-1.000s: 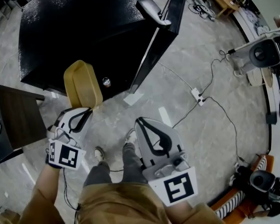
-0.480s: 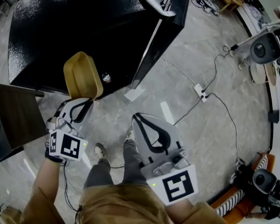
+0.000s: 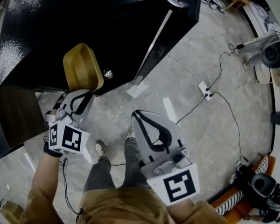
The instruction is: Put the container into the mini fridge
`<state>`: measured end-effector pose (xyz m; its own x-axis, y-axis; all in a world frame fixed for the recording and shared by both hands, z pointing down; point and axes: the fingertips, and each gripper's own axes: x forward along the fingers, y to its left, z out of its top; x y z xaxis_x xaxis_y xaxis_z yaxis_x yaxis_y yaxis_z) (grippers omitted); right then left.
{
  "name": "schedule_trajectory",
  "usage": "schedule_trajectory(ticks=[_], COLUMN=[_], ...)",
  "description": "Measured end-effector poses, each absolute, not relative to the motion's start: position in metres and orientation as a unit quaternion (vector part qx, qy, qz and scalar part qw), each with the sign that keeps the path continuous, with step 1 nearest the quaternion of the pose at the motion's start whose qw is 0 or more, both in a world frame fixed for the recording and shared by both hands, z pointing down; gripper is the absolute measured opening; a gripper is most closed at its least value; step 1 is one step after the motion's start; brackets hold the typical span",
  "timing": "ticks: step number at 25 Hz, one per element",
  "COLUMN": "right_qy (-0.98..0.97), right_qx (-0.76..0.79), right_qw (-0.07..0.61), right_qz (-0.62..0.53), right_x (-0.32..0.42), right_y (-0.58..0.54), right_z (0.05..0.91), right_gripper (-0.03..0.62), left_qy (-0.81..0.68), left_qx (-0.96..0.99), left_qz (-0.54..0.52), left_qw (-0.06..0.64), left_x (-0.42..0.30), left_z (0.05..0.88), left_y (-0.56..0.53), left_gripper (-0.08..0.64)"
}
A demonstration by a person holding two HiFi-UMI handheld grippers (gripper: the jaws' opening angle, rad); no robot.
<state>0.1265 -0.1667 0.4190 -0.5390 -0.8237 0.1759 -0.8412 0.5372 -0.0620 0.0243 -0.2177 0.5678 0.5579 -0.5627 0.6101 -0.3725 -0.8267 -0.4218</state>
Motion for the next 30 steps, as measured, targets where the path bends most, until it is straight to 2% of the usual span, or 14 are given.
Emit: schedule_trajectory(ticks=[30], right_qy=[-0.886], right_qx=[0.453], right_qw=[0.058], right_qz=[0.083], right_x=[0.121], right_y=[-0.206], right_z=[0.450], right_gripper=[0.003], left_qy=[0.255], left_qx=[-0.840], left_qz=[-0.472], left_qw=[0.082], left_x=[0.036], left_z=[0.629], left_y=[-0.288], left_gripper=[0.020])
